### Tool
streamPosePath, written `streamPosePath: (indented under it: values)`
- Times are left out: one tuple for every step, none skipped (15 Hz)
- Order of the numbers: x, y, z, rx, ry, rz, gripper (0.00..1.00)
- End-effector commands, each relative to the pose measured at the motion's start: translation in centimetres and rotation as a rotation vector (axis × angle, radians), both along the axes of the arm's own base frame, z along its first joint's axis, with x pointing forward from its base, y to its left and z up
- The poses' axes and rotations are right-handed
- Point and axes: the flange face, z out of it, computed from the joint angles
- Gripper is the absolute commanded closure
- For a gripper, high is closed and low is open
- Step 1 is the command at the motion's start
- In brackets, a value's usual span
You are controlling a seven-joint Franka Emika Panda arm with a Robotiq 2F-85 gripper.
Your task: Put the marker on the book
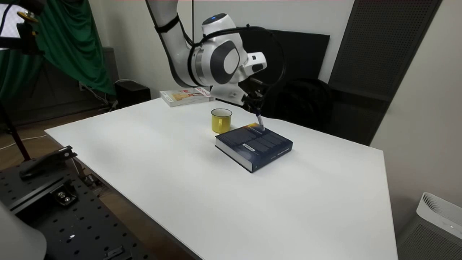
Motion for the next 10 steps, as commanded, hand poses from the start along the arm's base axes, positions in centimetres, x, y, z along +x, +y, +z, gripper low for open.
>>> streamPosePath:
  values:
    - [-2.0,-0.3,-0.1,0.0,-0.027,-0.015,0.95]
    - [-2.4,-0.4,-0.4,-0.004,-0.028,-0.015,0.95]
    - [-2.7,-0.4,-0.7,-0.008,-0.029,-0.016,0.95]
    - [-2.9,-0.5,-0.9,-0.012,-0.028,-0.015,0.95]
    - [-3.1,-0.6,-1.2,-0.015,-0.019,-0.018,0.95]
    - [-3.2,-0.6,-1.4,-0.015,-0.013,-0.021,0.56]
    - [-3.2,-0.6,-1.4,-0.017,-0.006,-0.027,0.55]
    - [-3.2,-0.7,-1.6,-0.018,0.001,-0.026,0.5]
    - [-3.2,-0.8,-1.7,-0.02,0.008,-0.031,0.44]
    - [-3.2,-0.9,-1.8,-0.022,0.016,-0.035,0.36]
